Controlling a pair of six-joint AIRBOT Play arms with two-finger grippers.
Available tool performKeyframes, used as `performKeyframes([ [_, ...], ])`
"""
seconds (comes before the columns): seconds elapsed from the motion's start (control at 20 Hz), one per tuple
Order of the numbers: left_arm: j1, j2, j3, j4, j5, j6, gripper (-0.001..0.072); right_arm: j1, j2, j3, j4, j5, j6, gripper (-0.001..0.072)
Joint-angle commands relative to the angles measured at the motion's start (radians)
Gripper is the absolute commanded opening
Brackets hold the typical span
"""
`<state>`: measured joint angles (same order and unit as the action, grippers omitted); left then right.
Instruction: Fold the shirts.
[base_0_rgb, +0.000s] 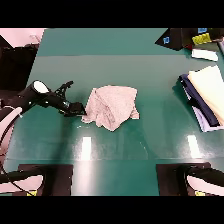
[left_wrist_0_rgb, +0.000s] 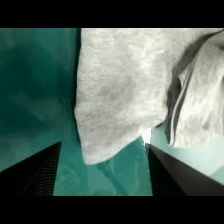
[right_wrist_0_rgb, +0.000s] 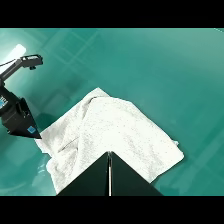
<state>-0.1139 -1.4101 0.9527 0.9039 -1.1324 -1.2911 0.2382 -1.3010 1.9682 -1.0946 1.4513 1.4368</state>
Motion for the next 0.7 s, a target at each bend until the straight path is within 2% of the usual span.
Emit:
performKeyframes([
  [0.0,-0.025,-0.032,-0.031,-0.061,0.046,0.016,0.0604,0.001,0.0,0.001,0.0,0.003,0.011,0.0015],
  [0.15,-0.036,-0.045,-0.03,-0.077,0.051,0.011,0.0602,0.001,0.0,0.001,0.0,0.039,0.021,0.0016],
  [0.2,-0.036,-0.045,-0.021,-0.078,0.049,0.008,0.0548,0.001,0.0,0.001,0.0,0.058,0.021,0.0016],
  [0.25,-0.036,-0.045,-0.008,-0.078,0.042,0.009,0.0173,0.001,0.0,-0.008,0.002,0.071,0.021,0.0015],
  [0.3,-0.036,-0.043,0.012,-0.077,0.031,0.012,0.0024,0.001,0.005,-0.033,0.004,0.086,0.034,0.0015],
  [0.5,-0.036,-0.033,0.177,-0.034,-0.081,0.014,0.0021,0.021,0.054,-0.303,0.002,0.089,0.097,0.0016],
  [0.6,-0.036,-0.008,0.253,-0.021,-0.101,0.014,0.002,0.06,0.081,-0.501,0.004,0.008,0.113,0.0026],
  [0.65,-0.036,0.005,0.28,-0.021,-0.1,0.016,0.0021,0.092,0.088,-0.605,0.004,-0.064,0.115,0.0185],
])
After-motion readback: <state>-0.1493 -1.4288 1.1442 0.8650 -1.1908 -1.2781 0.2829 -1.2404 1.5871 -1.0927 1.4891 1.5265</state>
